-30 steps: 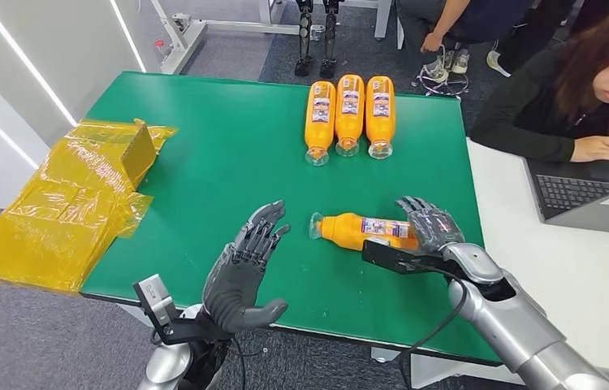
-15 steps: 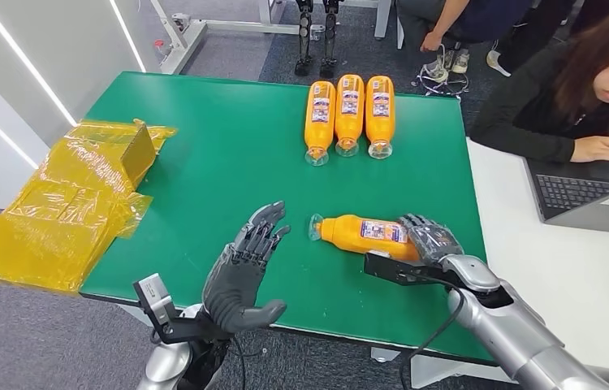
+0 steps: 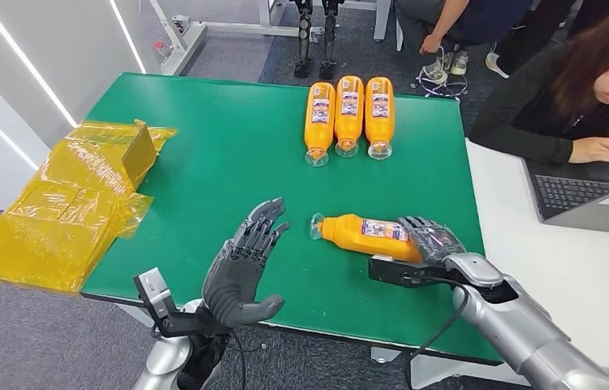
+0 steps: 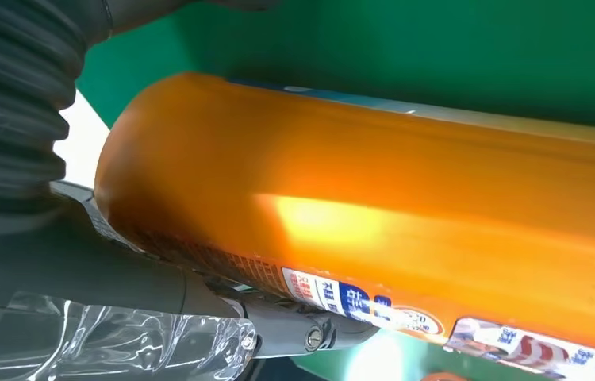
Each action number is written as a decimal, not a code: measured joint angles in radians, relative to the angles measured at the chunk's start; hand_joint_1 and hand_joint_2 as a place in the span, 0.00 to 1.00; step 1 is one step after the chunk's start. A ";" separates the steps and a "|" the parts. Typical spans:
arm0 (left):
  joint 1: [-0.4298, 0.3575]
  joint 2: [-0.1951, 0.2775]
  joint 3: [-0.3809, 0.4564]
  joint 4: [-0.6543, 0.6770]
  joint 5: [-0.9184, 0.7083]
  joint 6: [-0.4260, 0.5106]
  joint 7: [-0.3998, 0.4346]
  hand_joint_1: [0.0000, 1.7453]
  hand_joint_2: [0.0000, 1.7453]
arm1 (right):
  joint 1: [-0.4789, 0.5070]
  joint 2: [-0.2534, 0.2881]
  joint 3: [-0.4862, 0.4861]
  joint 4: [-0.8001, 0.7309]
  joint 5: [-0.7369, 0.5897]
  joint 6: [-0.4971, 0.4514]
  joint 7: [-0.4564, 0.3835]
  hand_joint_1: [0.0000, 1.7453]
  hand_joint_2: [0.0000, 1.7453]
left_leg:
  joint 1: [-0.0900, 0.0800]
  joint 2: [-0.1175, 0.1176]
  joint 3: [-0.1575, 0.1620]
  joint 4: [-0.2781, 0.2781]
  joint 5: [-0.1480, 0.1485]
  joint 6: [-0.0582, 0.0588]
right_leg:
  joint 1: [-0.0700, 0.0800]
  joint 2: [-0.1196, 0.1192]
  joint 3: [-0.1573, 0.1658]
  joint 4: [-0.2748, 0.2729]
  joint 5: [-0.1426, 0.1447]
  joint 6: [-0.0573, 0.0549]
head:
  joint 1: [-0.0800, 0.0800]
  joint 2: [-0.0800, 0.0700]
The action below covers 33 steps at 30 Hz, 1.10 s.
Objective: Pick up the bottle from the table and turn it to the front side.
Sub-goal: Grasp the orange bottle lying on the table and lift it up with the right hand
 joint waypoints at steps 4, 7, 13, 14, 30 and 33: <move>0.000 0.003 0.000 0.003 0.002 -0.001 0.000 0.00 1.00 | -0.012 -0.017 0.016 0.000 -0.011 0.019 -0.005 0.00 1.00 | 0.000 0.000 0.001 0.000 0.000 0.000 | 0.000 0.000 0.001 0.000 0.000 0.000 | 0.000 0.000; -0.001 0.005 -0.001 0.003 0.002 -0.001 0.000 0.00 1.00 | -0.016 -0.025 0.023 0.000 -0.012 0.024 -0.005 0.19 1.00 | 0.000 0.000 0.001 0.000 0.000 0.000 | 0.000 0.000 0.001 0.000 0.000 0.000 | 0.000 0.000; -0.001 0.008 -0.001 0.003 0.003 -0.003 0.000 0.00 1.00 | -0.028 -0.037 0.033 -0.001 -0.023 0.037 0.003 0.99 1.00 | 0.000 0.000 0.001 0.000 0.000 0.000 | 0.000 0.000 0.001 0.000 0.000 0.000 | 0.000 0.000; -0.001 0.008 -0.001 0.003 0.003 -0.004 0.001 0.00 1.00 | -0.032 -0.041 0.035 -0.001 -0.026 0.042 0.006 0.98 1.00 | 0.000 0.000 0.001 0.000 0.000 0.000 | 0.000 0.000 0.001 0.000 0.000 0.000 | 0.000 0.000; -0.001 0.008 -0.001 0.003 0.003 -0.019 0.006 0.00 1.00 | -0.114 -0.151 0.113 -0.066 -0.123 0.191 0.021 1.00 1.00 | 0.000 -0.001 -0.001 0.000 0.000 0.000 | 0.000 -0.001 0.000 0.000 0.000 0.000 | 0.000 0.000; -0.001 0.008 -0.001 0.003 0.002 -0.019 0.006 0.00 1.00 | -0.121 -0.168 0.132 -0.077 -0.147 0.192 0.028 1.00 1.00 | 0.000 -0.001 -0.001 0.000 0.000 0.000 | 0.000 -0.001 0.000 0.000 0.000 0.000 | 0.000 0.000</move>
